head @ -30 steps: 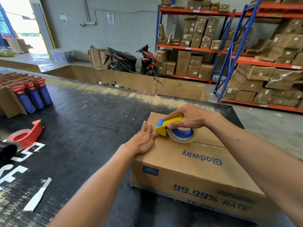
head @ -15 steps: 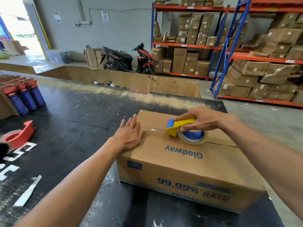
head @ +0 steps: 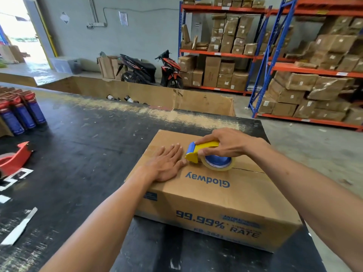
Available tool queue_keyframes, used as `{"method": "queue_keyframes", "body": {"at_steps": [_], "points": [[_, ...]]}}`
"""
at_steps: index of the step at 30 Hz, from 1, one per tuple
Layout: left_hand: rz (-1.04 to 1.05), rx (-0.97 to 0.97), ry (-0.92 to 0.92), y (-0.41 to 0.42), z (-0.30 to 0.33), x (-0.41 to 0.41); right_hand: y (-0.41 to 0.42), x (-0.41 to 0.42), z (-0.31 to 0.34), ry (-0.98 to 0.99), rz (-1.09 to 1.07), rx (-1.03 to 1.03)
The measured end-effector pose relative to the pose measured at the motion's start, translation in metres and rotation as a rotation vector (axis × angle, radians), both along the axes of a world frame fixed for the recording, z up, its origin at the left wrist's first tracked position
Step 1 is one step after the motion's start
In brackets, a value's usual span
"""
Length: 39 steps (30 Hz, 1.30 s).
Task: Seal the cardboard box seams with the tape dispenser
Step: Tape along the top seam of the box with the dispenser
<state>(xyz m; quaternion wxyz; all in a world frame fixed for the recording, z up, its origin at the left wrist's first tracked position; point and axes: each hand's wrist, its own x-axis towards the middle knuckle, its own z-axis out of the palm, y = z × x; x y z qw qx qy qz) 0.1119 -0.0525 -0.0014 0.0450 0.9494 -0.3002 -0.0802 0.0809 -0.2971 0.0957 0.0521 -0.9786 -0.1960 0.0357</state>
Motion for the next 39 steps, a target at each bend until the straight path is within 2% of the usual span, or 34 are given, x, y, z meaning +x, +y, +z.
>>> {"method": "queue_keyframes", "body": {"at_steps": [9, 16, 23, 27, 34, 39], "points": [[0.013, 0.005, -0.005, 0.001, -0.002, 0.0, -0.015, -0.006, 0.002, -0.054, 0.034, 0.022], [-0.019, 0.005, -0.014, 0.003, -0.004, 0.004, -0.078, -0.029, 0.001, -0.017, -0.035, 0.065], [-0.023, 0.1, -0.026, -0.012, 0.009, -0.004, -0.077, -0.023, 0.003, 0.034, -0.024, 0.057], [-0.111, 0.057, 0.023, -0.052, 0.012, -0.014, -0.073, -0.023, 0.005, 0.076, -0.071, 0.118], [-0.11, 0.06, 0.013, -0.064, -0.007, -0.013, -0.06, -0.034, 0.002, -0.077, -0.098, 0.062], [-0.11, 0.062, 0.01, -0.064, -0.006, -0.014, -0.062, -0.038, 0.006, -0.052, -0.069, 0.07]]}}
